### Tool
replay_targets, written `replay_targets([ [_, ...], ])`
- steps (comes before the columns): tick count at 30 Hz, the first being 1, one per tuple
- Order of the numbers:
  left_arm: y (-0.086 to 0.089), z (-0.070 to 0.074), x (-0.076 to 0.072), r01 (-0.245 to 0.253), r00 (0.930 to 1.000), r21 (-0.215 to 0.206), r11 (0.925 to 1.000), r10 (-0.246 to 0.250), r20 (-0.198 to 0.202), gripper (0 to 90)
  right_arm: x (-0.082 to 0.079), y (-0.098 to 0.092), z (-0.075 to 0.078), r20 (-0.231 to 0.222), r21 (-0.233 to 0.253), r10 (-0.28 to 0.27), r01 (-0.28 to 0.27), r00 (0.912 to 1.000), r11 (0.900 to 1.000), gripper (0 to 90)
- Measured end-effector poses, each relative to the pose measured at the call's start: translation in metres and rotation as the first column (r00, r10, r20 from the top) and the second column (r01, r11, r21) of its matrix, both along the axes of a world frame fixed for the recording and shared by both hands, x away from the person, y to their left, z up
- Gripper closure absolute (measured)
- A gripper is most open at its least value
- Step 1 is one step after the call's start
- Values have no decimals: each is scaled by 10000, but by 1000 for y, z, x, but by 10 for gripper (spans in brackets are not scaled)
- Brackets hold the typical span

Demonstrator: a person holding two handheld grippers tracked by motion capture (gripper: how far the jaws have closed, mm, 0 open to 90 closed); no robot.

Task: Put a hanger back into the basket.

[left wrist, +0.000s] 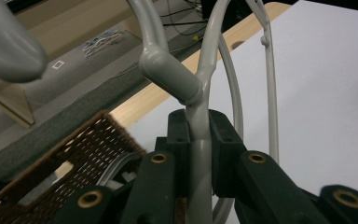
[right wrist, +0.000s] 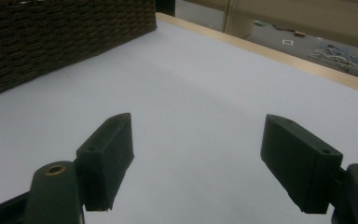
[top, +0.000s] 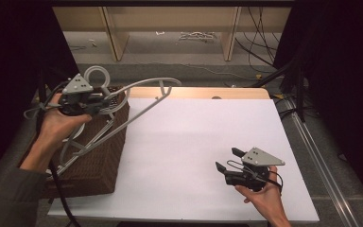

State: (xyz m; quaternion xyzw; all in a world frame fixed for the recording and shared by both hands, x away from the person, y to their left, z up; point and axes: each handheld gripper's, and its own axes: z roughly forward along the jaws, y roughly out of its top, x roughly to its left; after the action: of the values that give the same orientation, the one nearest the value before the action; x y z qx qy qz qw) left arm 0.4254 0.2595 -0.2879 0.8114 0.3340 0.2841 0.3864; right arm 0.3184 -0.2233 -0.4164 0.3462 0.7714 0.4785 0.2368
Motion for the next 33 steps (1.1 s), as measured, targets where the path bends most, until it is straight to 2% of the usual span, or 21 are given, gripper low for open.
replay_targets([
  [1,10,-1,3,-4,10000,147,9999,3,35,806,0,0,0,-31,-19,-7,7,10000,10000,263],
  [3,14,-2,3,-136,9999,118,9998,136,72,806,0,0,-1,17,18,-24,23,10000,10000,263],
  [4,21,-4,5,-425,9990,-111,9990,427,144,805,0,0,-2,21,28,-31,31,10000,10000,263],
  [7,35,-8,9,-764,9969,-224,9968,767,148,805,0,0,-1,-128,-22,8,-8,9999,10000,263],
  [11,47,-10,12,-981,9949,-149,9951,984,225,805,0,0,-2,-145,-67,26,-27,9999,10000,263],
  [12,50,-10,13,-1080,9937,-25,9941,1080,283,805,0,0,-3,-128,-57,20,-21,9999,10000,263],
  [13,56,-12,14,-1330,9906,-130,9910,1334,294,805,0,0,-3,-164,-68,14,-15,9999,10000,263],
  [14,56,-12,14,-1330,9906,-130,9910,1334,294,805,0,0,-3,-148,-63,-4,3,9999,10000,263],
  [15,62,-14,14,-1642,9859,-58,9864,1643,323,806,0,1,-3,-150,-65,4,-5,9999,10000,263],
  [18,70,-17,16,-1785,9835,10,9839,1783,289,805,-1,1,-3,-297,-30,-1,0,9996,10000,263],
  [19,75,-22,17,-1932,9808,-195,9810,1936,225,805,-1,1,-4,-273,-10,-9,9,9996,10000,263],
  [22,81,-27,18,-2089,9779,-38,9779,2090,97,805,0,1,-4,-164,-79,4,-5,9999,10000,263],
  [24,89,-35,20,-2322,9727,-148,9726,2322,-2,805,0,1,-4,-177,-89,45,-47,9998,9999,263],
  [30,100,-45,20,-2585,9660,-270,9656,2584,-80,805,0,1,-4,-207,-78,14,-15,9998,10000,263],
  [33,111,-51,18,-2870,9579,-470,9568,2871,-53,805,0,1,-5,-231,-91,50,-52,9997,9999,263],
])
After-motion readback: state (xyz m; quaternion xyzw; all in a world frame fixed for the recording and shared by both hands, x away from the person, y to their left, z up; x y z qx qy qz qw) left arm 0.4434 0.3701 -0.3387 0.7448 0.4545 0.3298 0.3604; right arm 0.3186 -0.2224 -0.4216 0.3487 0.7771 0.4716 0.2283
